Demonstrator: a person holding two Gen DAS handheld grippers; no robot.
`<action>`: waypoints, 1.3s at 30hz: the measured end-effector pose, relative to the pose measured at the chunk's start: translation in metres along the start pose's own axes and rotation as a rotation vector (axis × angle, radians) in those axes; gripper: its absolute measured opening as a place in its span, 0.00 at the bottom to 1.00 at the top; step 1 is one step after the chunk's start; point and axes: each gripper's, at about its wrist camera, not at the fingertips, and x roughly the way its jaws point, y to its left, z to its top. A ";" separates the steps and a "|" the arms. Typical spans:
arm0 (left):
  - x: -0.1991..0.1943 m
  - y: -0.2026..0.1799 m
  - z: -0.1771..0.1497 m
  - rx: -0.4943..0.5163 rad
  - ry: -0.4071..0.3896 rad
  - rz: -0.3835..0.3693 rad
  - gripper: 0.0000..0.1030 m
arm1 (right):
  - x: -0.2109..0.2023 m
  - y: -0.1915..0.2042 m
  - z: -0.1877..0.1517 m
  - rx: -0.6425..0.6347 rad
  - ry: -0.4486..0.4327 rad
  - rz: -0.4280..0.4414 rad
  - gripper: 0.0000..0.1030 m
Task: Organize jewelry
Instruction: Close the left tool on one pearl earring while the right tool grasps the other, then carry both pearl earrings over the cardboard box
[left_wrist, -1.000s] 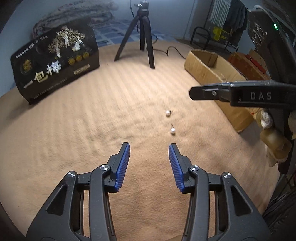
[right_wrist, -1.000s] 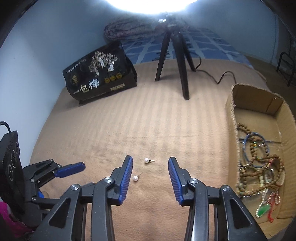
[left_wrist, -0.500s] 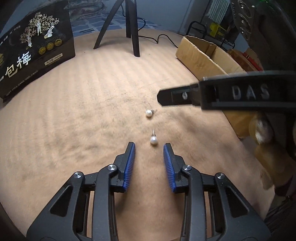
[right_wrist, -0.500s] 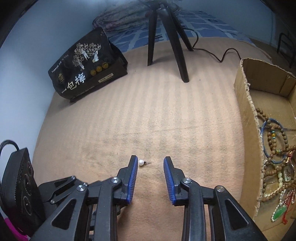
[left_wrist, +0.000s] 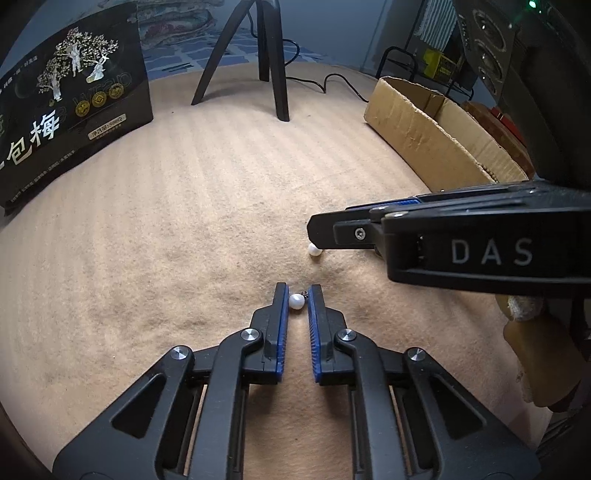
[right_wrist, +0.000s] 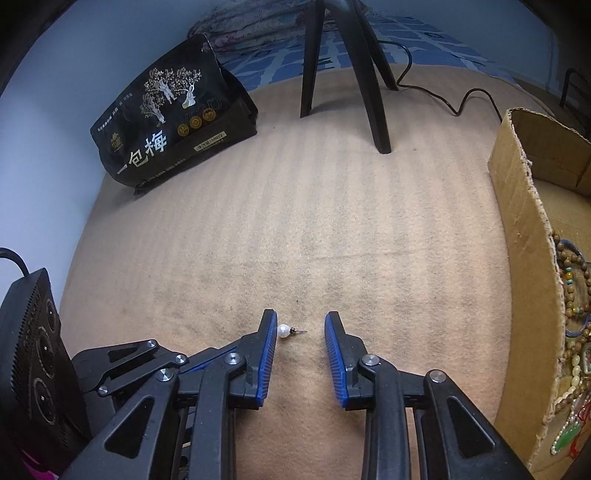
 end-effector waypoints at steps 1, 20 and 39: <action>-0.002 0.001 -0.001 -0.001 0.000 0.004 0.09 | 0.002 0.001 0.001 -0.002 0.001 -0.001 0.26; -0.022 0.027 -0.015 -0.042 0.004 0.036 0.08 | 0.011 0.031 -0.004 -0.160 -0.026 -0.137 0.16; -0.078 -0.031 0.004 0.006 -0.088 -0.018 0.08 | -0.123 -0.004 -0.027 -0.151 -0.233 -0.211 0.16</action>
